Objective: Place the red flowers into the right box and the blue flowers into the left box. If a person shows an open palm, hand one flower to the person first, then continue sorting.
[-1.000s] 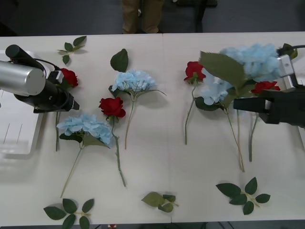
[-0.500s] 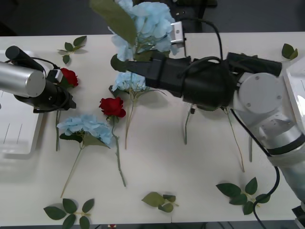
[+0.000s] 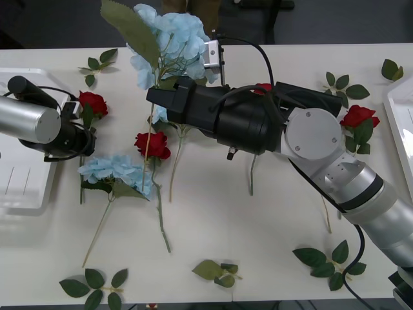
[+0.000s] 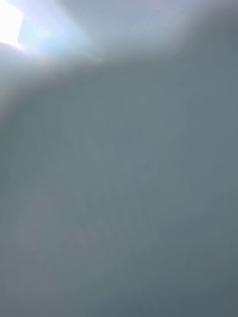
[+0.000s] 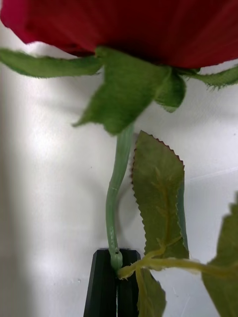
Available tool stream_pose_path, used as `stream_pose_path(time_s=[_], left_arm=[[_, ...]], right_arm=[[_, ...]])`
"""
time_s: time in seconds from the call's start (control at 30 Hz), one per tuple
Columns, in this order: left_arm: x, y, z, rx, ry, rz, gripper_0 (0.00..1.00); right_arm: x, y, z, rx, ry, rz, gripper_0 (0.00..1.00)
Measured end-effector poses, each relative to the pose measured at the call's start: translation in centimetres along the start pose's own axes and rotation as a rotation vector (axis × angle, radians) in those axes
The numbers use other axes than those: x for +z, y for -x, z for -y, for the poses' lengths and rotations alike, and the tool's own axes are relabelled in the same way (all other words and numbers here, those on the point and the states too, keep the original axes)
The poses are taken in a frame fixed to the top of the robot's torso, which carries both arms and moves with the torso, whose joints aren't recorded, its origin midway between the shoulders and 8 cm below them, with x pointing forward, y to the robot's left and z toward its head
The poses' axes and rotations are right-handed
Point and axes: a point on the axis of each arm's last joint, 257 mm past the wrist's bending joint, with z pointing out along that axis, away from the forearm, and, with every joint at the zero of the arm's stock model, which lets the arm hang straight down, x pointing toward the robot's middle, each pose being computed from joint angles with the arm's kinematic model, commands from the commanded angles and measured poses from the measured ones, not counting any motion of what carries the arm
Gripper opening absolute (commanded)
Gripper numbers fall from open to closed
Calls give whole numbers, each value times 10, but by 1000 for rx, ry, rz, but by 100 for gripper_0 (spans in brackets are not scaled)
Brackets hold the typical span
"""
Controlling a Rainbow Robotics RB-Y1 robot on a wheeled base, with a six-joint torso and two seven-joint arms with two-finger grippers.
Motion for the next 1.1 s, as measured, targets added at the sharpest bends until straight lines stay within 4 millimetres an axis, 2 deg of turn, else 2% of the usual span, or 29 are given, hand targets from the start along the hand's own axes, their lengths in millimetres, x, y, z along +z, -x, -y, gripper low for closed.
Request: stream_pose_path(time_s=[0.23, 0.4, 0.5, 0.6, 0.77, 0.9, 1.0, 1.1], left_arm=[[4, 4, 1, 25, 2, 32, 0], [-1, 5, 4, 40, 1, 24, 0], [-13, 2, 22, 90, -18, -9, 0], [-38, 22, 56, 181, -74, 36, 0], [-101, 78, 114, 477, -178, 227, 0], [-152, 100, 158, 678, -276, 372, 0], [-186, 107, 182, 655, -373, 451, 0], [-218, 107, 207, 584, -522, 502, 0]], right_arm=[[-1, 4, -2, 13, 8, 7, 0], [-2, 6, -3, 19, 12, 13, 0], [-2, 7, -3, 19, 12, 14, 0], [-2, 7, -3, 21, 13, 14, 0], [-2, 8, -3, 16, 13, 17, 0], [-8, 5, 3, 1, -2, -11, 0], [-33, -10, 26, -37, -64, -132, 0], [-86, -18, 72, -102, -204, -270, 0]])
